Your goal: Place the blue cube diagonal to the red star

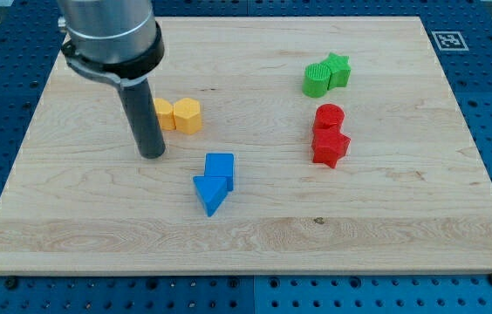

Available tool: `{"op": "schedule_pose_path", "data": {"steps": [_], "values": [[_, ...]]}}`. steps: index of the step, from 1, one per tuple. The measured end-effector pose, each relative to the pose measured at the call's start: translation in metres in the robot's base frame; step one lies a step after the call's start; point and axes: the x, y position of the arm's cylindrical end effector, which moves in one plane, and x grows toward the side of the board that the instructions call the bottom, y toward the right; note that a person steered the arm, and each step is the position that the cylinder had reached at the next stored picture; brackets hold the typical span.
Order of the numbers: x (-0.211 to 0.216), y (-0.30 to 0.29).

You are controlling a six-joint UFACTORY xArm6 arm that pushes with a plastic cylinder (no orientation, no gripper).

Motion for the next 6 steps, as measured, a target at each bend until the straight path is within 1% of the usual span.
{"op": "schedule_pose_path", "data": {"steps": [2,3,4,5,6], "values": [[0.007,0.056],[0.008,0.064],[0.009,0.038],[0.016,0.059],[0.026,0.096]]}}
